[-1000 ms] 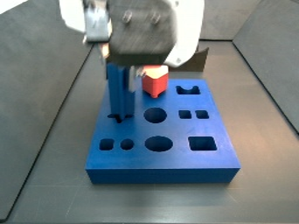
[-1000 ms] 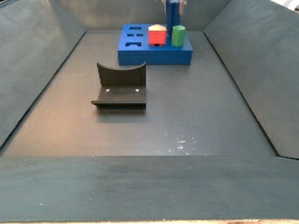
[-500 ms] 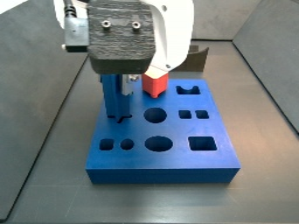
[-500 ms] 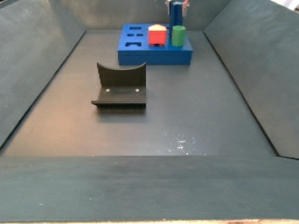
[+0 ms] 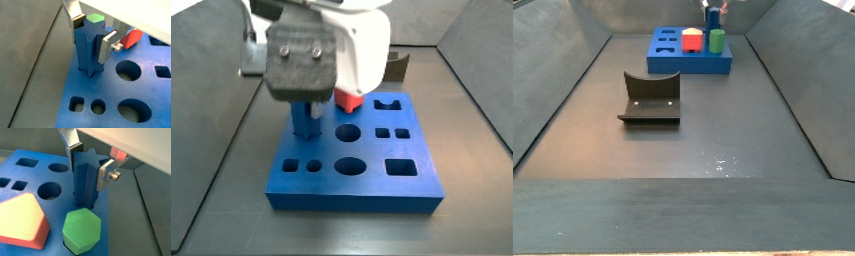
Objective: Pick up the star object. Move up. Place the star object on the fixture. Regrasp the star object. Move to above the board. Insert the star object.
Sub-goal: Insert the star object.
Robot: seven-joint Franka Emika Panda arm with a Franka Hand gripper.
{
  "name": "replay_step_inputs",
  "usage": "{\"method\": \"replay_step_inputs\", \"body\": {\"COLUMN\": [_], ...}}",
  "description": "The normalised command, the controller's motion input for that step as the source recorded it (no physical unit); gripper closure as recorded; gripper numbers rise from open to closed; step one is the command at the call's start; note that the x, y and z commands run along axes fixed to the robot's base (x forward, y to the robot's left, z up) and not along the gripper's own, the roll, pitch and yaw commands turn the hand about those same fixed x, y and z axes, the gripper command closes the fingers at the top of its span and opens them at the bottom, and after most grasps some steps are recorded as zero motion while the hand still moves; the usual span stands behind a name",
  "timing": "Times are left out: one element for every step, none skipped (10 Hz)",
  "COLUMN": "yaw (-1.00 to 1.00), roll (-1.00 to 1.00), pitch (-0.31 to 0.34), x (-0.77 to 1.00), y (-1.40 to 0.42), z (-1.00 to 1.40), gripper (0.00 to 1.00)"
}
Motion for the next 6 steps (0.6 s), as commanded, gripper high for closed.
{"method": "replay_step_inputs", "body": {"yaw": [-0.10, -0.09, 0.00, 0.11, 0.00, 0.00], "roll": [0.00, 0.00, 0.00, 0.00, -0.23, 0.00], "pitch": [-0.029, -0.026, -0.033, -0.090, -0.051, -0.003], "x": [-0.11, -0.02, -0.08, -0.08, 0.02, 0.00], "y": [-0.09, -0.12, -0.09, -0.06, 0.00, 0.00], "z": [-1.00, -1.00, -1.00, -1.00, -0.35, 0.00], "gripper": [1.00, 1.00, 1.00, 1.00, 1.00, 1.00]}}
